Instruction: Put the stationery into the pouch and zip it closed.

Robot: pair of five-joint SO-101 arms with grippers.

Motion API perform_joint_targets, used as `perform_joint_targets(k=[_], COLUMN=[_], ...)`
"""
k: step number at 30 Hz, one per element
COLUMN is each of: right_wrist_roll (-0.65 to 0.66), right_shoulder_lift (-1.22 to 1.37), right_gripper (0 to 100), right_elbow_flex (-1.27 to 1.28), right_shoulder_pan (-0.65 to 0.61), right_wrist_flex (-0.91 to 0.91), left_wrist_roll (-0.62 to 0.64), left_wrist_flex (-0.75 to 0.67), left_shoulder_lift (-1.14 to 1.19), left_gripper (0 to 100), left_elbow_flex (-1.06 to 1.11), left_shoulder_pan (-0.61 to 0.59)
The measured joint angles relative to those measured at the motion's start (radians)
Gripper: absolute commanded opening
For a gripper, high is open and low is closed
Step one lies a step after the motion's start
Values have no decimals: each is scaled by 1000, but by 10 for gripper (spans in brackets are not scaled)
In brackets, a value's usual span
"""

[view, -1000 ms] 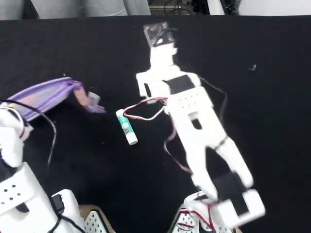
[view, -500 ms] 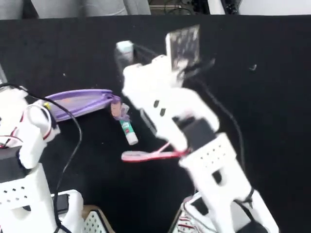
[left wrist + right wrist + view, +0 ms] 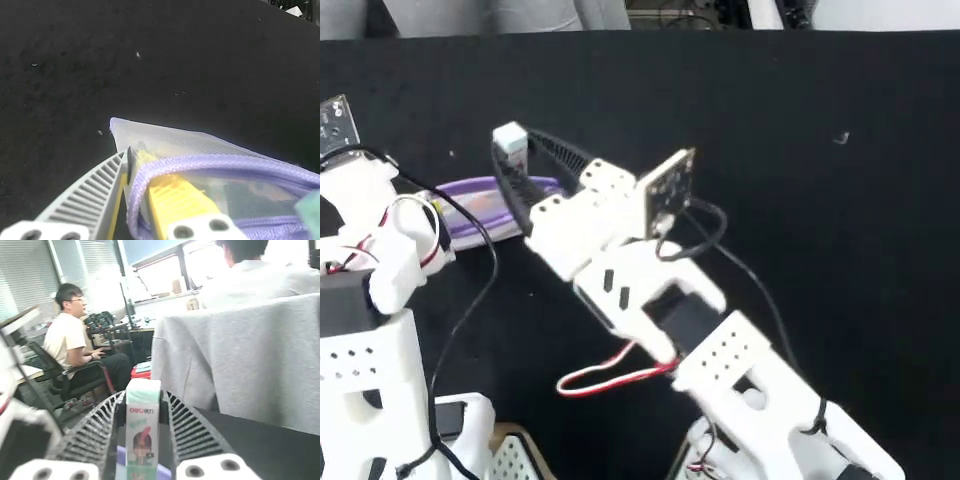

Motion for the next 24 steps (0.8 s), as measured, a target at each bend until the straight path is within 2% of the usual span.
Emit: perform_joint_targets(k=[10,15,17,21,24], right_wrist_roll=[0,0,0,6,28], right_shoulder_lift=[9,152,198,216,215], right_gripper=[11,18,75,292,338], right_elbow_flex=[147,150,153,167,167], right_shoulder_pan=[-14,-18,-18,-26,-35], right_wrist_flex=[-213,-313,-368,-405,-407], left_wrist_roll=[0,0,0,0,2], left_wrist_flex=[0,0,-6,-14,-17], left_shoulder_lift=[0,2,6,6,8], left_gripper=[29,29,29,29,29], left_elbow_flex=[2,3,3,8,6], left_shoulder_pan=[0,0,-11,-20,-18])
